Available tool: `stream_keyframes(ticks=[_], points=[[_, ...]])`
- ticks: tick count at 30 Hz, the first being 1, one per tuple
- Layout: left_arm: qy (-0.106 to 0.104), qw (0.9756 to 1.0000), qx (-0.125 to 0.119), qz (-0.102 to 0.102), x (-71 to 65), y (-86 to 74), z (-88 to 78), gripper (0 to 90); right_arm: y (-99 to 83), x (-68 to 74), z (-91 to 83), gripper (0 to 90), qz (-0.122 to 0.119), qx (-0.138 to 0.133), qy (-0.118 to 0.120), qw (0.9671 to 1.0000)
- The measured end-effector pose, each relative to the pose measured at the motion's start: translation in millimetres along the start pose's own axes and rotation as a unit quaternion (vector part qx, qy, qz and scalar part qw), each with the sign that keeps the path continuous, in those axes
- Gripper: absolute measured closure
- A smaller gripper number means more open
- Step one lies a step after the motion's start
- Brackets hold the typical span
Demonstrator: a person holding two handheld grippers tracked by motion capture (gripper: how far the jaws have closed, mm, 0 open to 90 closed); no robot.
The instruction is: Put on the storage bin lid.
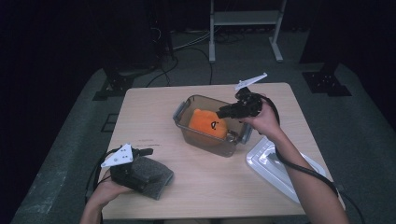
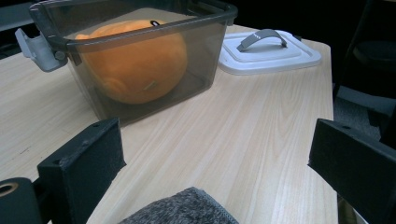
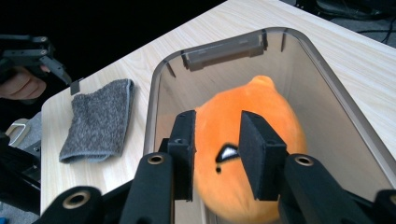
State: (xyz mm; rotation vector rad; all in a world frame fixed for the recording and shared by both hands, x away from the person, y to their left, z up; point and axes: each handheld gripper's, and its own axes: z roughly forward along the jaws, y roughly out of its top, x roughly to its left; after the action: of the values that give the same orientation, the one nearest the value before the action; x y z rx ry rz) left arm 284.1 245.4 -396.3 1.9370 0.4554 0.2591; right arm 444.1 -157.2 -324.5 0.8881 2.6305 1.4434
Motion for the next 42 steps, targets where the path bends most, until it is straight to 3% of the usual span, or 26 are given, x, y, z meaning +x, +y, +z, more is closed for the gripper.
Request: stream_keyframes(ticks=[10, 22, 42], points=[[0.001, 1.0000, 0.005, 0.000, -0.5, -0.4, 0.9, 2.6, -27.4, 3.7, -35.3, 59.2, 0.005, -0.015, -0.010, 0.9998], [0.001, 1.0000, 0.008, 0.000, -0.5, -1.0, 2.1, 2.6, -73.3, 2.4, -77.4, 53.1, 0.021, -0.034, -0.034, 0.9986], [0.002, 1.0000, 0.007, -0.004, -1.4, -1.6, 3.7, 2.6, -145.2, -6.8, -108.1, 40.0, 0.040, -0.055, -0.074, 0.9950]])
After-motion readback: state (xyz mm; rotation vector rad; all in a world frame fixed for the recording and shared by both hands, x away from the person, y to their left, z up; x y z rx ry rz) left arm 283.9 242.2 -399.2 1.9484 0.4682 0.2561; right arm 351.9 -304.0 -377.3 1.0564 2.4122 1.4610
